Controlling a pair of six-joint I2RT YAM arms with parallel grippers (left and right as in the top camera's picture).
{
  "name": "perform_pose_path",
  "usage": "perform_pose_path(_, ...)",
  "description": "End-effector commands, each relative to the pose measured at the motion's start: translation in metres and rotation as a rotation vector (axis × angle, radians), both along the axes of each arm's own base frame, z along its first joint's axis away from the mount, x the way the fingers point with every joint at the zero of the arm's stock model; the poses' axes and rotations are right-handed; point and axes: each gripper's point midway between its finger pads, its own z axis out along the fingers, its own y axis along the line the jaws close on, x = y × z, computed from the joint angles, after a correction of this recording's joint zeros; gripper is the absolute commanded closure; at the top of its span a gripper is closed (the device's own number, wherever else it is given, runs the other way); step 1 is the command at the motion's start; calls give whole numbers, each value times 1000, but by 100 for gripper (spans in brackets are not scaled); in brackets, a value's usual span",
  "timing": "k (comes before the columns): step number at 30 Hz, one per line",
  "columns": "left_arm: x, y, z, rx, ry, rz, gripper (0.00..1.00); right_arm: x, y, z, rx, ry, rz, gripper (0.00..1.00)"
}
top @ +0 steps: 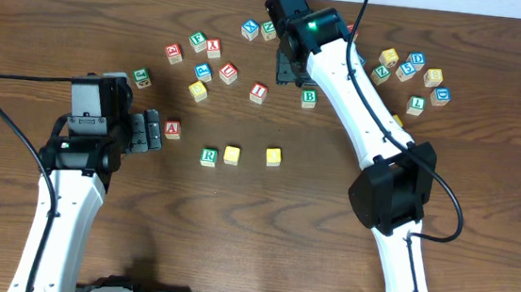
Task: Spell out ROBOT
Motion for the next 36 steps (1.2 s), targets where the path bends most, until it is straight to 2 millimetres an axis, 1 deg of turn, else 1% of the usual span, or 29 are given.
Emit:
perform_pose_path(1,5,2,11,6,-26,1,4,6,-4,4,-2,-28,-25,29)
perform_pose_path(7,5,2,11,6,-25,1,4,11,-3,6,1,-46,-9,29)
perform_pose_path(12,5,2,11,6,-26,1,4,25,-4,7,19,-89,-6,29)
perform_pose_path(14,5,2,11,6,-26,1,4,31,-2,1,26,-103,5,30)
perform_pose_path(17,5,2,11,6,-25,1,4,34,0,-12,24,-106,15,31)
perform_pose_path(20,5,2,11,6,-25,1,4,34,0,-29,23,-107,19,32)
perform_pose_path(22,5,2,11,6,-25,1,4,32,-1,-34,27,-121,24,34)
perform_pose_path(26,5,2,11,6,-25,1,4,24,-6,-31,48,-172,33,37)
perform_pose_path(28,5,2,11,6,-25,1,4,21,-11,-26,63,-202,27,39)
perform_pose_path(31,5,2,11,6,-25,1,4,19,-18,-22,71,-220,16,41)
perform_pose_path(36,5,2,11,6,-26,1,4,20,-30,-23,61,-208,0,43)
